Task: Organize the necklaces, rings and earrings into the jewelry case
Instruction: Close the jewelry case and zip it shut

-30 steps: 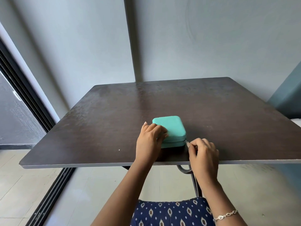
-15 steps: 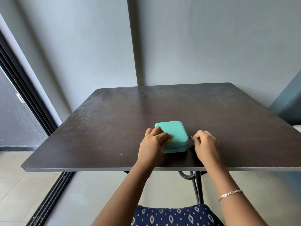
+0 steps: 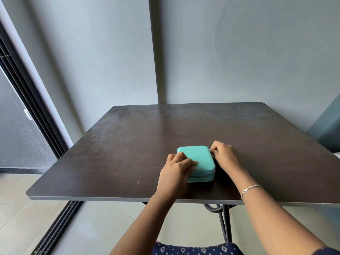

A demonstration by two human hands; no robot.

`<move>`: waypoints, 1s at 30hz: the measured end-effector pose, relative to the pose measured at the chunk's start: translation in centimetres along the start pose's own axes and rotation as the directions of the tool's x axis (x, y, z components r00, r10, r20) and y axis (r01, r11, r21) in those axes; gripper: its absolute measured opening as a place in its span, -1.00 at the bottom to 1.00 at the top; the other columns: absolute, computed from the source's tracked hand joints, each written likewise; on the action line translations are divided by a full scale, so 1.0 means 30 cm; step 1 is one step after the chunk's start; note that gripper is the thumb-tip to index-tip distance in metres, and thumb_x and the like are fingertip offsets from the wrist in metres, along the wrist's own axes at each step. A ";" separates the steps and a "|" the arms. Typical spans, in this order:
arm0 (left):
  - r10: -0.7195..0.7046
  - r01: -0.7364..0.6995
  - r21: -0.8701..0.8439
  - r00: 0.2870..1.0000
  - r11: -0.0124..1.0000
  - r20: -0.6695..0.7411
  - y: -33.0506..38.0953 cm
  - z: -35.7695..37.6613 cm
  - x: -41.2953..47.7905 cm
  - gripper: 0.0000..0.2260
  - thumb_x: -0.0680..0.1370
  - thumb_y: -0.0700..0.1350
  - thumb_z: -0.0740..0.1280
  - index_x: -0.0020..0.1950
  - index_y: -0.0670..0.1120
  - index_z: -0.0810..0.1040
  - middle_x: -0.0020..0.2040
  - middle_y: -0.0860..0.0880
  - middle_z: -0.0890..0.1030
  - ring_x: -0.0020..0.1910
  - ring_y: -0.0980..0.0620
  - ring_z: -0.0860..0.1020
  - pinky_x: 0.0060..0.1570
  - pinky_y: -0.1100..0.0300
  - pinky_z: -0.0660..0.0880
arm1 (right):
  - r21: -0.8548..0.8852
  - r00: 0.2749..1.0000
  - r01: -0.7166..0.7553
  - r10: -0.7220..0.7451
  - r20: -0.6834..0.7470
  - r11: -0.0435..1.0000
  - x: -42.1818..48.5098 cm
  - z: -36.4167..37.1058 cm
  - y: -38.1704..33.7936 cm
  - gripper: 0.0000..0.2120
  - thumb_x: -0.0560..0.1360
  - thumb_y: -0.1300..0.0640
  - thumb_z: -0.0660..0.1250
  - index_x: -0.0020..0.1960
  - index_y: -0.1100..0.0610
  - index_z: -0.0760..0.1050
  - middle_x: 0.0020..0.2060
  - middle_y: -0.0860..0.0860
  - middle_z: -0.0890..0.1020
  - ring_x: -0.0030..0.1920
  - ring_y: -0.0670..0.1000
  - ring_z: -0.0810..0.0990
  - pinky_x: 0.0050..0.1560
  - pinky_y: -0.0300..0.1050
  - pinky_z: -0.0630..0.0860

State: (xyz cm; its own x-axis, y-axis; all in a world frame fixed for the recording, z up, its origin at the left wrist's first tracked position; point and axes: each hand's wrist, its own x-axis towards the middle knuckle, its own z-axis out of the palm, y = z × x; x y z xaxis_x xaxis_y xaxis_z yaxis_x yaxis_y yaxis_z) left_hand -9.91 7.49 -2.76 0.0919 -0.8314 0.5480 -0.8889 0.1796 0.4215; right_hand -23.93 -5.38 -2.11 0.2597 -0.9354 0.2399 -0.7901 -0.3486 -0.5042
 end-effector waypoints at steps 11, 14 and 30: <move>0.106 -0.097 0.086 0.989 0.992 -0.102 -0.025 0.028 0.002 -0.70 0.49 0.04 0.14 -0.08 0.00 0.65 -0.16 0.05 0.58 -0.18 0.01 0.52 -0.45 0.23 0.47 | 0.031 0.991 0.123 -0.124 0.047 0.992 0.034 -0.022 -0.069 -0.83 0.42 0.25 0.20 -0.26 0.03 0.45 -0.31 0.01 0.54 -0.22 0.11 0.51 -0.31 -0.14 0.32; 0.091 -0.085 0.064 0.990 0.994 -0.104 -0.025 0.035 -0.004 -0.69 0.49 0.05 0.13 -0.06 -0.01 0.65 -0.14 0.05 0.58 -0.12 0.06 0.48 -0.40 0.23 0.49 | 0.151 0.994 0.076 -0.086 0.060 0.986 0.045 -0.015 -0.054 -0.86 0.47 0.23 0.23 -0.20 0.05 0.52 -0.31 0.00 0.56 -0.20 0.10 0.54 -0.25 -0.14 0.38; -0.605 0.565 -0.802 0.713 0.195 0.355 0.032 0.077 0.028 -0.24 0.22 0.57 0.09 0.23 0.15 0.48 0.22 0.08 0.54 0.22 0.06 0.49 0.31 -0.03 0.37 | 0.840 0.931 -0.363 0.206 0.303 0.404 -0.219 0.023 -0.111 -0.13 0.26 -0.47 0.02 0.40 0.02 0.31 0.37 -0.02 0.40 0.37 0.00 0.33 0.43 0.07 0.21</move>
State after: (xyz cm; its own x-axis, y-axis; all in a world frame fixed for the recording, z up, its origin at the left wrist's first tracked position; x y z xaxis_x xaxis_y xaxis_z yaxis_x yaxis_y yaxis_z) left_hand -11.73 5.76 -3.56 0.4441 -0.8878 -0.1208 0.2380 -0.0131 0.9712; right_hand -22.63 1.88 -2.59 0.2474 -0.9599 -0.1317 0.0530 0.1491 -0.9874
